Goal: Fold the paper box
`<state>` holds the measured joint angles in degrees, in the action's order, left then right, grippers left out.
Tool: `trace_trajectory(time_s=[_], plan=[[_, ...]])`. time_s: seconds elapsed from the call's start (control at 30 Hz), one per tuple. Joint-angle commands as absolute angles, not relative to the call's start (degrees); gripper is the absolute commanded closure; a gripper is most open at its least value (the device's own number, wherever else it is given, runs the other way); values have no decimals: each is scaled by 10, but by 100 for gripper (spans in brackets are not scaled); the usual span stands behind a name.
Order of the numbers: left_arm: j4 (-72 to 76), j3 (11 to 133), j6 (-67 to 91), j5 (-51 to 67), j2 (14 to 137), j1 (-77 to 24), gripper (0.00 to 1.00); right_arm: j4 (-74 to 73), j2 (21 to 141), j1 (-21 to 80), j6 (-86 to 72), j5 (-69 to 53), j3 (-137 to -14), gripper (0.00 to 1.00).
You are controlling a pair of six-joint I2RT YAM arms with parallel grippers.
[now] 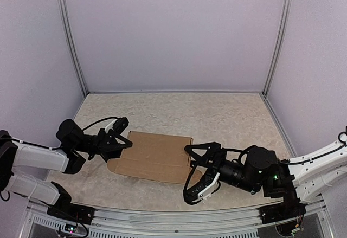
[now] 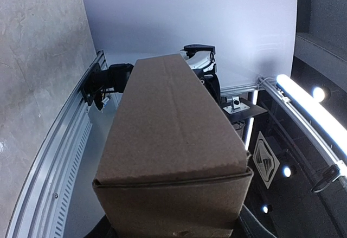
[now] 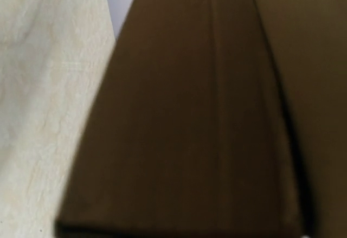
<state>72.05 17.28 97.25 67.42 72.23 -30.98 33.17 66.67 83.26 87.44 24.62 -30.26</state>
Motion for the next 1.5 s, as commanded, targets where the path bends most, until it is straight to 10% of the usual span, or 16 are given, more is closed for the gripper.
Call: trace_trajectory(time_s=[0.0,0.47,1.07,1.47], plan=[[595,183,872,673,681,-314,74,351,673,841,866,255,-308,26],[480,197,797,665,649,-320,73,379,689,852,864,259,-311,57],[268,222,648,636,599,-287,14,377,687,853,810,272,-307,72],[-16,312,472,586,529,-234,1,262,671,849,688,276,-312,76]])
